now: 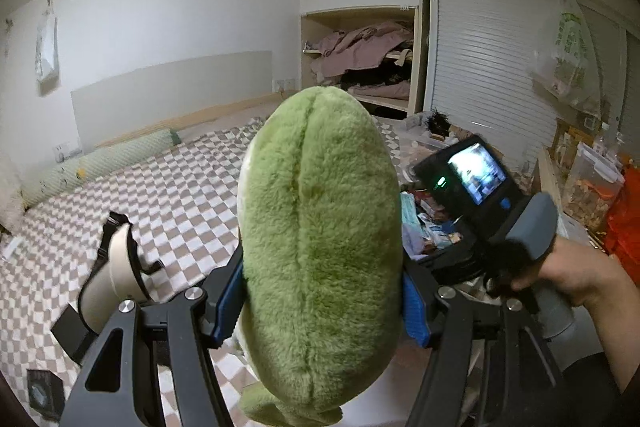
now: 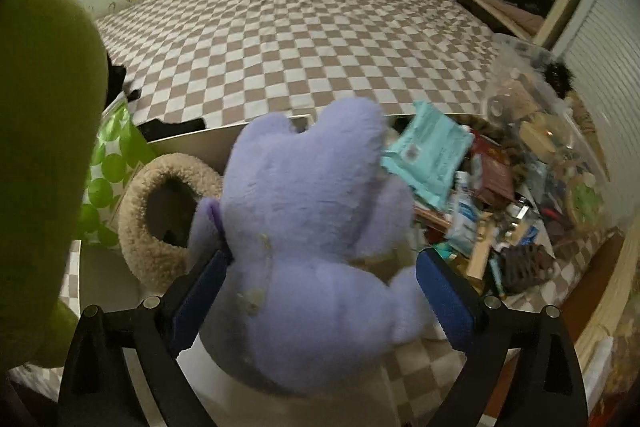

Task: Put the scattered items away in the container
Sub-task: 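Carry the purple bunny over the box with the right tool while the left carries the avocado, then release the bunny into the box with the right tool while the left lowers the avocado in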

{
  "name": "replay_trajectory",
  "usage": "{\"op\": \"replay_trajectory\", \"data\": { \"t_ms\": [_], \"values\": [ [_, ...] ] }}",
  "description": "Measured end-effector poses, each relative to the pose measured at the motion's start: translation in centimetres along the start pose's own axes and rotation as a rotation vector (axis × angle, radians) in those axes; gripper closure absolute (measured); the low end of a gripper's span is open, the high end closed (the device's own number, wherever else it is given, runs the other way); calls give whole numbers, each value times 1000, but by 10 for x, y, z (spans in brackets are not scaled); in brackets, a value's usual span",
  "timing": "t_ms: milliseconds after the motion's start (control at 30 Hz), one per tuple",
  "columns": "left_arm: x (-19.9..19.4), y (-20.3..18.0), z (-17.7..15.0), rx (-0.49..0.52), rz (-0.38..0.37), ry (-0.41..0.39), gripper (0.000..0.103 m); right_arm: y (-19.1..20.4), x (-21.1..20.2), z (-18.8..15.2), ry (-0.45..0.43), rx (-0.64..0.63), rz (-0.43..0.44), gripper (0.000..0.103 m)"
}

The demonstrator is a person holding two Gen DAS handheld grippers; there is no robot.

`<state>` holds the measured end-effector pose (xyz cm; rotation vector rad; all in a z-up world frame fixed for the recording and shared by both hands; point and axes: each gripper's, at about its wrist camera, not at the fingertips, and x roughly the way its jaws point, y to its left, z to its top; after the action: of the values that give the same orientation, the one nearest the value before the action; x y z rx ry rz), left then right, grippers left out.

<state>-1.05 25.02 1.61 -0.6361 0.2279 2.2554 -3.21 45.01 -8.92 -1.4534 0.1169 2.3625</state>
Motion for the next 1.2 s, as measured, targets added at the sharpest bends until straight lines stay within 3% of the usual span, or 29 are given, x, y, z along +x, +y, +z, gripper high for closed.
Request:
{"op": "replay_trajectory", "data": {
  "t_ms": [67, 333, 533, 633, 733, 867, 1100, 1200],
  "values": [
    [3, -4, -3, -5, -8, 9, 37, -14, -9, -1, -14, 35, -25, 7],
    [24, -32, -19, 49, 27, 60, 37, -52, -17, -5, -25, 183, 21, 7],
    [41, -46, -55, 110, 78, 240, 37, -54, -16, -10, -15, 180, 21, 7],
    [41, -61, -65, 179, 100, 275, 31, -52, -18, -12, -18, 172, 23, 7],
    [44, -77, -75, 205, 61, 296, 23, -51, -22, -13, -27, 178, 31, 7],
    [48, -86, -83, 190, -46, 359, 18, -51, -33, -12, -48, 177, 70, 7],
    [27, -75, -79, 187, -91, 342, 17, -41, -53, -20, -87, 96, 122, 7],
    [23, -63, -76, 161, -89, 324, 10, -33, -58, -31, -97, 69, 150, 7]
  ]
}}
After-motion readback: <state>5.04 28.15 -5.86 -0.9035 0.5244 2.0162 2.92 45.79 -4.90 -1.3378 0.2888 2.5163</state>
